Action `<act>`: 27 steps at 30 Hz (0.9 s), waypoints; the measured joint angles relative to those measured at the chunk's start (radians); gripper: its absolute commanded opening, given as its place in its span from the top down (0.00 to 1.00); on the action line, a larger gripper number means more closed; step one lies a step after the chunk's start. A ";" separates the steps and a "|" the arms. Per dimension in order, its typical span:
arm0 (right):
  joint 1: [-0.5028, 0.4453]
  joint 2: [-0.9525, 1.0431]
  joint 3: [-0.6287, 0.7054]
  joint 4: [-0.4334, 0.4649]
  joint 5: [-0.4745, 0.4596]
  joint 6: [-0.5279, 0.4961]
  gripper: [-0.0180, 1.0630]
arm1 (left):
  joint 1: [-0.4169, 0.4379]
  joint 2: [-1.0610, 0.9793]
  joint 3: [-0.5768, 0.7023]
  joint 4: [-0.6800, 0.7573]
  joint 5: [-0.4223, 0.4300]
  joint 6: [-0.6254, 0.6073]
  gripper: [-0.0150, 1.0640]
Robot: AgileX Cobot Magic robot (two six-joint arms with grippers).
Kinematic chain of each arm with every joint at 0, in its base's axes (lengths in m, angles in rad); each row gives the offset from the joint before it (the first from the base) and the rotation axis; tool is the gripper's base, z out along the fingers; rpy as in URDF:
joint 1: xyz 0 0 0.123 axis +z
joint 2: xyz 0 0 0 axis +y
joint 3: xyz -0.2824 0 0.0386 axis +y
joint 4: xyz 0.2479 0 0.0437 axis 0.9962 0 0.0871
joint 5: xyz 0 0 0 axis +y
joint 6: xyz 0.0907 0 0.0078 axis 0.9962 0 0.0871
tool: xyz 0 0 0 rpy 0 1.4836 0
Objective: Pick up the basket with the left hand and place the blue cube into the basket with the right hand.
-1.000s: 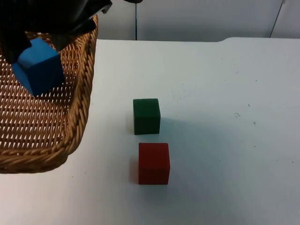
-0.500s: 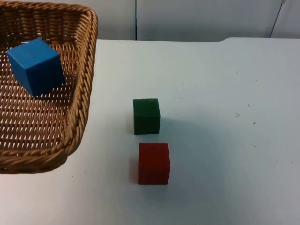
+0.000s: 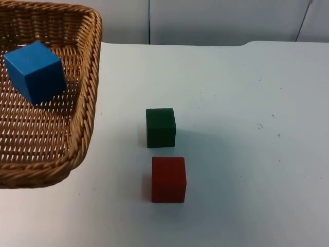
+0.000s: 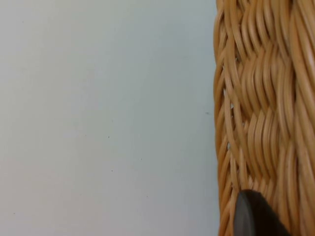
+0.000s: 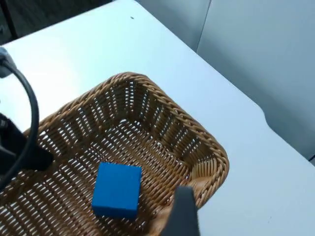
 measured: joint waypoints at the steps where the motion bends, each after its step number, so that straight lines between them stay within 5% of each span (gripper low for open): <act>1: 0.000 -0.040 0.071 -0.002 -0.040 0.005 0.37 | 0.000 0.000 0.000 0.000 0.000 0.000 0.99; 2: 0.000 -0.040 0.071 -0.002 -0.040 0.005 0.37 | 0.000 0.000 0.000 0.000 0.000 0.000 0.99; 6: 0.000 -0.261 0.445 -0.030 -0.235 0.081 0.37 | 0.000 0.000 0.000 0.000 0.000 0.000 0.99; 11: 0.000 -0.454 0.705 -0.065 -0.329 0.146 0.37 | 0.000 0.000 0.000 0.000 0.000 0.000 0.99; 17: 0.000 -0.675 0.958 -0.086 -0.353 0.187 0.37 | 0.000 0.000 0.000 0.000 -0.011 0.010 0.99; 27: 0.000 -0.949 1.187 -0.093 -0.356 0.255 0.37 | 0.000 0.016 0.000 -0.008 -0.070 0.027 0.99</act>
